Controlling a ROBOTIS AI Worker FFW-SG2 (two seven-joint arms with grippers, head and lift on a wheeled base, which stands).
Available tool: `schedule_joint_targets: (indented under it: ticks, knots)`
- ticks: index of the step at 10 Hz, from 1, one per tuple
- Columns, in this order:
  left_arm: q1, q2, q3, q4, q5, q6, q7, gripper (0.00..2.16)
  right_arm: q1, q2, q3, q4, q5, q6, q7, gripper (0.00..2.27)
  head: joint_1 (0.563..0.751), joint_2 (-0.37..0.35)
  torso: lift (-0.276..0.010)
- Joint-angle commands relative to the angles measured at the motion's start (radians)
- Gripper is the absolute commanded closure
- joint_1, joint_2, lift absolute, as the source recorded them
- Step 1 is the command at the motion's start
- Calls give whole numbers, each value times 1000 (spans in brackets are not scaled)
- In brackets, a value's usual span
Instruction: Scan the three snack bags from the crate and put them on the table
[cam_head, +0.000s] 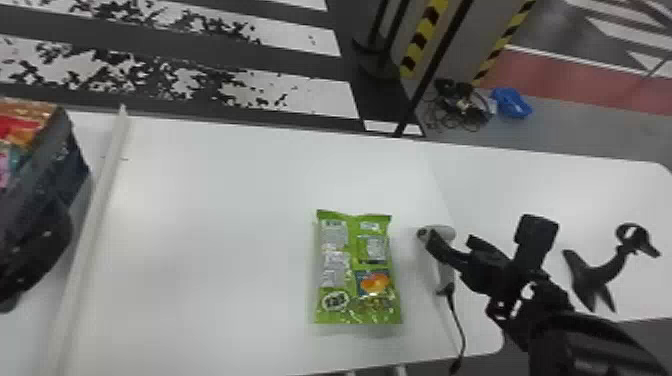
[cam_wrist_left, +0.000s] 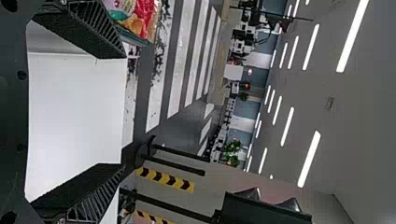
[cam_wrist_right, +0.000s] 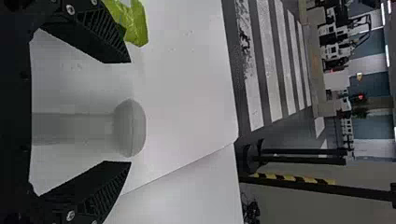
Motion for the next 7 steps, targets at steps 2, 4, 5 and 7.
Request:
schedule_joint_targets:
  ticks: [2,4,5,7]
  knots:
    - [0,0,0,0,-1,0,-2,33,23,6,-18,-209,-27,331,132,87,695,-261,-94]
    - [6,0,2,2,-1,-6,-3,33,-57,-6,-18,-209,-14,585,280,90,695,-186,-94]
    - [6,2,5,2,-1,-6,-5,33,-84,-38,10,-163,-8,625,320,90,695,-161,-94]
    - [8,2,6,2,-1,-9,-5,33,-149,-76,68,-36,25,644,392,90,695,-142,-94]
